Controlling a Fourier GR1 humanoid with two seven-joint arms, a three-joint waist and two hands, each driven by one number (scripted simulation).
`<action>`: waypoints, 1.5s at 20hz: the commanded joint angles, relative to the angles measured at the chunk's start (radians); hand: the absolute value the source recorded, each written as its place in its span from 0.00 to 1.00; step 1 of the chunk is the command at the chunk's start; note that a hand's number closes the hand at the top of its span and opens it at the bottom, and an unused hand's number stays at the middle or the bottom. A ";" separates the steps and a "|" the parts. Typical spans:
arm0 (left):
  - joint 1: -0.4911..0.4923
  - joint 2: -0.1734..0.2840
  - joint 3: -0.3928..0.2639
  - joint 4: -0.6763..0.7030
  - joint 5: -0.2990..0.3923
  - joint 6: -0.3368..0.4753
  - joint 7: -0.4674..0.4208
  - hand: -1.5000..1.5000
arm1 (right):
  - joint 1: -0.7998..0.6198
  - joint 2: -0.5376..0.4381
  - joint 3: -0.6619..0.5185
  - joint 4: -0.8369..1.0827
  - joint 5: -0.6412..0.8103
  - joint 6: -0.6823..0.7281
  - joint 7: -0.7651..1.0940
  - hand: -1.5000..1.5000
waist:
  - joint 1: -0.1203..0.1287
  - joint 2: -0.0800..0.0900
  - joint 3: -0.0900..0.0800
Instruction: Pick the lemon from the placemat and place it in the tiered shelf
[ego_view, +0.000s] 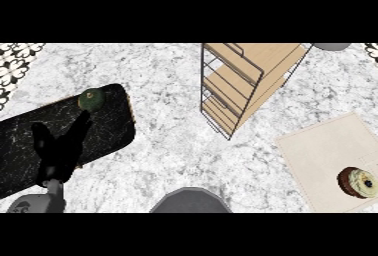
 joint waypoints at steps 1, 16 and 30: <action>0.000 -0.039 -0.016 0.045 0.016 -0.009 0.037 0.50 | -0.066 0.042 0.044 0.122 0.083 0.054 -0.081 1.00 | -0.005 0.009 -0.010; 0.000 -0.058 -0.018 0.040 -0.021 -0.008 0.046 0.50 | -0.220 0.275 0.178 0.469 0.455 -0.074 -0.367 1.00 | -0.003 0.011 -0.010; 0.035 -0.075 0.003 0.017 -0.032 -0.008 0.052 0.50 | -0.286 0.328 0.129 0.675 0.548 -0.091 -0.581 1.00 | -0.016 0.005 -0.009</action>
